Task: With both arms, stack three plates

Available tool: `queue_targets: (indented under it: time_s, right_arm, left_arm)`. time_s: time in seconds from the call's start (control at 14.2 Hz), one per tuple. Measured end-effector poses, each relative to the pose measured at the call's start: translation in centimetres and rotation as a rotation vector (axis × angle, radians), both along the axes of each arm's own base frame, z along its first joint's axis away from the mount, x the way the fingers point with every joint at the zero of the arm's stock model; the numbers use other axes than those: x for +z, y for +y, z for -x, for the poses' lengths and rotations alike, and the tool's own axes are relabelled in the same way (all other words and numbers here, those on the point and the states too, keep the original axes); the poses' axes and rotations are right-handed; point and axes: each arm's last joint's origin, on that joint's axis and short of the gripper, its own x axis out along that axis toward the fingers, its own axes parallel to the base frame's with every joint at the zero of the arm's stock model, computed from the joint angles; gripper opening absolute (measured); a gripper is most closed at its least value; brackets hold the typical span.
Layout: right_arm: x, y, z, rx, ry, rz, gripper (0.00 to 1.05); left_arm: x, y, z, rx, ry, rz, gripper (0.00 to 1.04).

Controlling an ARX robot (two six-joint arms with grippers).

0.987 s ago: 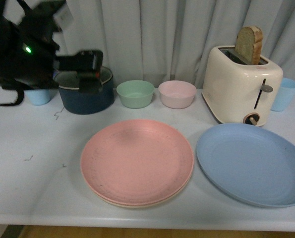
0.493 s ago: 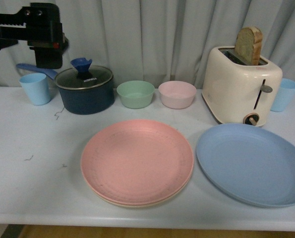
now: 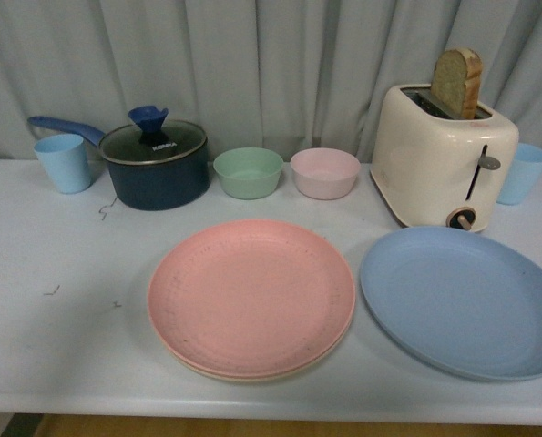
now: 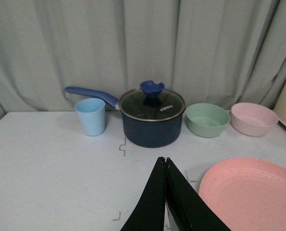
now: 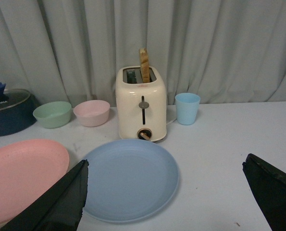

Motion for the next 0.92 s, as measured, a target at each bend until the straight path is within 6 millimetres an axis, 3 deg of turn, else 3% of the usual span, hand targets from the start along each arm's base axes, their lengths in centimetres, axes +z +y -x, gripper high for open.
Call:
queue_targets:
  time_s: [0.42, 0.63, 0.92]
  right_arm:
    - [0.0, 0.0, 0.0, 0.0, 0.0, 0.0, 0.98]
    - [0.0, 0.0, 0.0, 0.0, 0.0, 0.0, 0.98]
    - [0.0, 0.0, 0.0, 0.0, 0.0, 0.0, 0.98]
  left_arm:
    - [-0.7, 1.7, 4.3, 0.004, -0.028, 0.006, 0.02]
    - [-2.4, 1.7, 5.7, 0.001, 0.01, 0.006, 0.02]
    - [-1.5, 1.7, 7.0, 0.001, -0.028, 0.006, 0.02]
